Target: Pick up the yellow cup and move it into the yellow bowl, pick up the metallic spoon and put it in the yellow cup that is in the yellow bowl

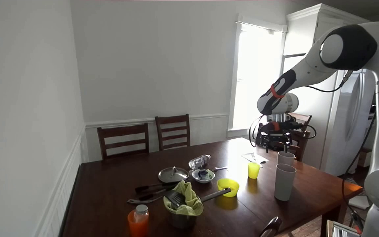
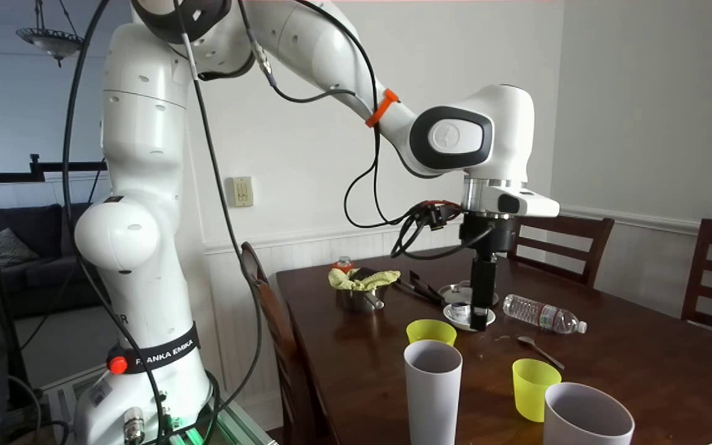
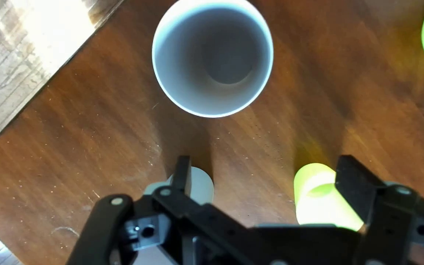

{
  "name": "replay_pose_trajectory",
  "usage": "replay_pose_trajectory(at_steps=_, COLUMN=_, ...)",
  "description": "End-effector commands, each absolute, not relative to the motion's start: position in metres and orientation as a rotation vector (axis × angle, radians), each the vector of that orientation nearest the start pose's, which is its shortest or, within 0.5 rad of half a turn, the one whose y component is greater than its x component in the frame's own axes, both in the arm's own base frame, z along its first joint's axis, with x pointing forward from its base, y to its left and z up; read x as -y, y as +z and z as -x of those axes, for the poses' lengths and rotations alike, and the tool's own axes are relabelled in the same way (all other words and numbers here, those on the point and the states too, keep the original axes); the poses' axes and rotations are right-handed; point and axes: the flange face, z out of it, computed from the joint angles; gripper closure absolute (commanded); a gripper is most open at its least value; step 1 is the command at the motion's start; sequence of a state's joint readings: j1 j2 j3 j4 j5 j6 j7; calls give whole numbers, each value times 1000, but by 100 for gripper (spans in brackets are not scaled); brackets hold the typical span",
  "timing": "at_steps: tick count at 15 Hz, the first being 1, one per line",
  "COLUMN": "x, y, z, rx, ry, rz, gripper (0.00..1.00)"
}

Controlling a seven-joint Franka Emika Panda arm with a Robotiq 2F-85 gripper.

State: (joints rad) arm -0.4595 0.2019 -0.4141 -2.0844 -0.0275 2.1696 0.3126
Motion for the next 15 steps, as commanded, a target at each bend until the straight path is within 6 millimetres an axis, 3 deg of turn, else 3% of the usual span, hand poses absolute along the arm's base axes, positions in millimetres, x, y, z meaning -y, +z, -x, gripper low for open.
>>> replay_pose_trajectory(at_steps=1, x=434, y=326, z=-365, rx=-1773, ry=210, rz=2675, gripper=0)
replay_pose_trajectory(at_steps=4, x=438, y=325, z=-367, rx=-1778, ry=210, rz=2676, gripper=0)
replay_pose_trajectory(at_steps=5, x=448, y=314, z=-371, rx=-1896, ry=240, rz=2603, gripper=0)
replay_pose_trajectory(at_steps=9, x=466, y=282, z=-384, rx=-2028, ry=152, rz=2497, gripper=0)
replay_pose_trajectory(at_steps=15, x=485, y=240, z=-410, rx=-1996, ry=8, rz=2515, gripper=0)
